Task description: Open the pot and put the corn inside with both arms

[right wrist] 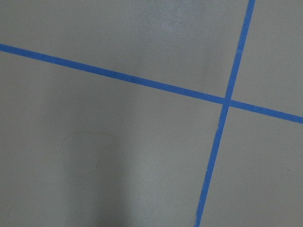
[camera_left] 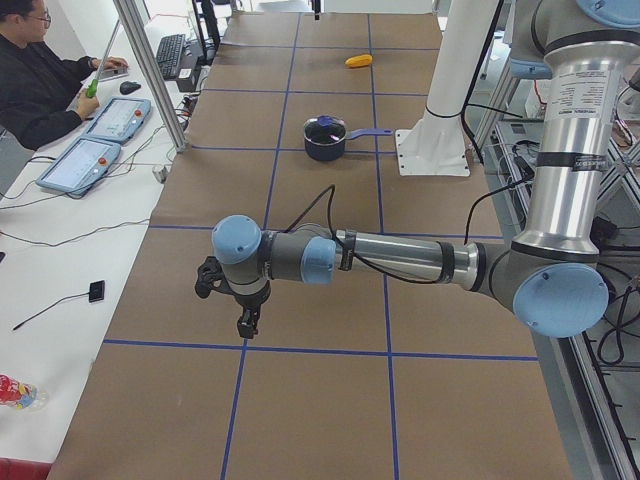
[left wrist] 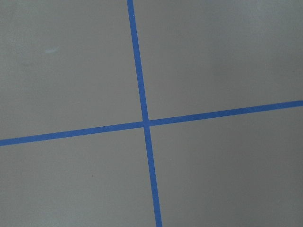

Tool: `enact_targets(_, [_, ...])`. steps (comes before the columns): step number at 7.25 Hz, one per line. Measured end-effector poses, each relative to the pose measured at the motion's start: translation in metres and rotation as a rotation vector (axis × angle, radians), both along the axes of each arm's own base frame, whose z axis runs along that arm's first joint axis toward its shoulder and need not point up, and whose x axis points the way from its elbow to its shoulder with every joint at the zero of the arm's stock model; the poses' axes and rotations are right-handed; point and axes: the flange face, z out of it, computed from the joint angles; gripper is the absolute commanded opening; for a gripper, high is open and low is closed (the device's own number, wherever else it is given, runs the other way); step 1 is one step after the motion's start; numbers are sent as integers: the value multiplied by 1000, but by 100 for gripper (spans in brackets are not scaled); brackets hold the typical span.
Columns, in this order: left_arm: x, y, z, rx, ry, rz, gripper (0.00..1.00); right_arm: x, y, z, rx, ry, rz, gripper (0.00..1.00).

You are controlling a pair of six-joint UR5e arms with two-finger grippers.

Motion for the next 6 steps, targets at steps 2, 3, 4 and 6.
enact_targets(2, [36,-46,-76,-31,7,-11,100,-7,-4,-17,32,-11,-13,100])
enact_targets(3, [54,-72,-129,-54,9,-13,100,-12,-2,-27,54,-17,-28,100])
enact_targets(4, [79,-90,-179,-82,13,-18,100,-23,2,-39,78,-26,-52,100])
enact_targets(6, [154,-97,-257,-127,33,-31,100,-48,10,-54,90,-68,-102,100])
